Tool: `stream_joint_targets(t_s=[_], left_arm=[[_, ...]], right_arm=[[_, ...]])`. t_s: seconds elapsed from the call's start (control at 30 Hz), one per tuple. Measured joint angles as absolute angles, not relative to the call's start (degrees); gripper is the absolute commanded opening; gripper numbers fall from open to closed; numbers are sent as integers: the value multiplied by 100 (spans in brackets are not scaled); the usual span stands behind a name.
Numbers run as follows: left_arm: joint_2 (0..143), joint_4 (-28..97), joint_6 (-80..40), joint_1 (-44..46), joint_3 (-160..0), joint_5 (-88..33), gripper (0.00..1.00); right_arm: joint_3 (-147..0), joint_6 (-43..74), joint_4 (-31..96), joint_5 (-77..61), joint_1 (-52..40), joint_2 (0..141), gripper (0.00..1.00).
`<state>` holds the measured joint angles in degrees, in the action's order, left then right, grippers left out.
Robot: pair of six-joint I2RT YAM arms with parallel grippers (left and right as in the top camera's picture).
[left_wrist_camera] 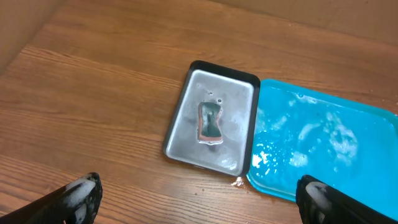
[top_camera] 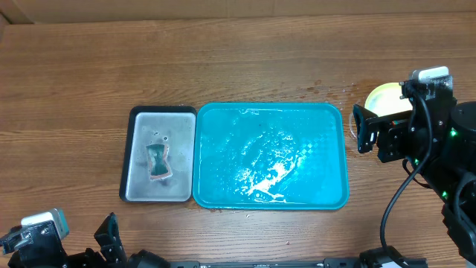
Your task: Clean dirty plates on tray and stack at the side
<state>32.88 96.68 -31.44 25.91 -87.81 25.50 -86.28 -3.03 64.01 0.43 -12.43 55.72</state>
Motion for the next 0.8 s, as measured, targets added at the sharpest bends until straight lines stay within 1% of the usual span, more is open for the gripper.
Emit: stream_joint_targets(t_s=[0.57,0.7,0.8], left_arm=[[3288,9668,-3144,2591,-8781,2550,100],[3288,9671,-3144,2591,-8781,2547,100],[3288,9668,-3144,2591,-8781,2547,100]], right_arm=[[-8624,-301,6311,43,-1243,5605,100],[-8184,-283,5675,34,-1234,5452,100],[-7297,-108,4847,21,-1181,4897,100]])
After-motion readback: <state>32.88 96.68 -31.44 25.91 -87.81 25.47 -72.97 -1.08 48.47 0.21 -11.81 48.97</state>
